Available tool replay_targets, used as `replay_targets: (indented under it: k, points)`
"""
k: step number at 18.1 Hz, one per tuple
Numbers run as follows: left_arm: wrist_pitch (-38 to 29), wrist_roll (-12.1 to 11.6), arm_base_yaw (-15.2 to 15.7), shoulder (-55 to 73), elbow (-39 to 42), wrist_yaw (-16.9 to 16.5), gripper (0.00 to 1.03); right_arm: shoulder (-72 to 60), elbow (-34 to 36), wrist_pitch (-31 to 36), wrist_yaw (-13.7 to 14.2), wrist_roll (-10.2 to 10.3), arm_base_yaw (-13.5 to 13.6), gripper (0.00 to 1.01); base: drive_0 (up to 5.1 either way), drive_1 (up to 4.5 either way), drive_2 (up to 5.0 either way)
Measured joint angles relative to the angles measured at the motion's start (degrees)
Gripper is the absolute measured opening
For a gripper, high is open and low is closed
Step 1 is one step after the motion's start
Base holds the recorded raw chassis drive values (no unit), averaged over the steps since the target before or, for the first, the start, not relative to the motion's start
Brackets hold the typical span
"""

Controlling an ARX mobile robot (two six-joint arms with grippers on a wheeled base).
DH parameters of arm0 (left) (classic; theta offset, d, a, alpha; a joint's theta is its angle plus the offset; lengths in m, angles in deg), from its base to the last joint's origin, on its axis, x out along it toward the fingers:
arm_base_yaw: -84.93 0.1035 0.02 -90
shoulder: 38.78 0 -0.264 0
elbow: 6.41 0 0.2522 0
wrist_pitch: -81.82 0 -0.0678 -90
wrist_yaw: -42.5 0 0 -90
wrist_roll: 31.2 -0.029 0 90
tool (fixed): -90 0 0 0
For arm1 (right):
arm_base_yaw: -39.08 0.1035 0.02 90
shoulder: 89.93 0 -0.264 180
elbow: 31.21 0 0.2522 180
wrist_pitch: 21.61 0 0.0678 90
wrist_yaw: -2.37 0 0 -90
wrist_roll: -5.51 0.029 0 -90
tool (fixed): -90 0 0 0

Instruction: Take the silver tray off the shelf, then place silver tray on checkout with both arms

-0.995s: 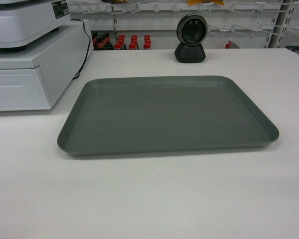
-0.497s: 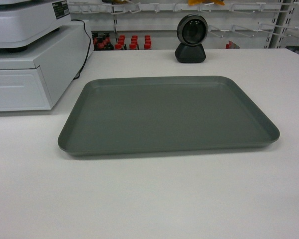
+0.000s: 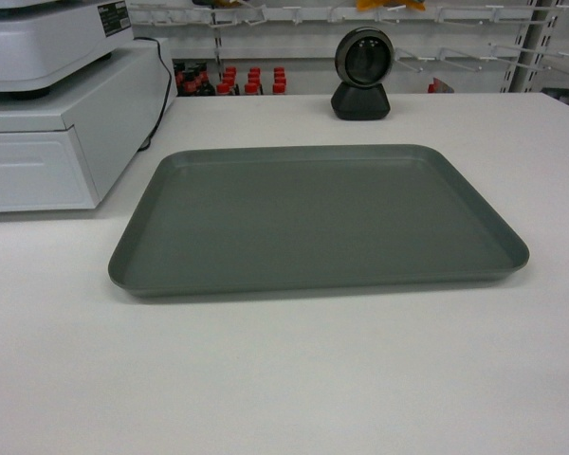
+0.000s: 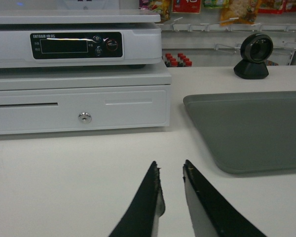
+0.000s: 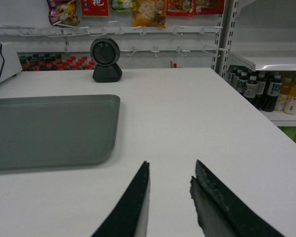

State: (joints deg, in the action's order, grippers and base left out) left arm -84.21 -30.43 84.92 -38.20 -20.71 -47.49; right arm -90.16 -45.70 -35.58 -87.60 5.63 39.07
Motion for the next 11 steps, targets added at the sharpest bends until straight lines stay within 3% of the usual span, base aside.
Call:
replay_targets:
  k: [7, 8, 11]
  points:
    - [0.0, 0.0, 0.0, 0.0, 0.0, 0.0, 0.94, 0.0, 0.0, 0.0, 0.0, 0.0, 0.0, 1.00, 0.0, 0.00, 0.0]
    - [0.0, -0.1, 0.0, 0.0, 0.0, 0.0, 1.00, 0.0, 0.0, 0.0, 0.0, 0.0, 0.0, 0.97, 0.0, 0.00, 0.0]
    - [0.0, -0.1, 0.0, 0.0, 0.0, 0.0, 0.98, 0.0, 0.0, 0.0, 0.0, 0.0, 0.0, 0.98, 0.0, 0.00, 0.0]
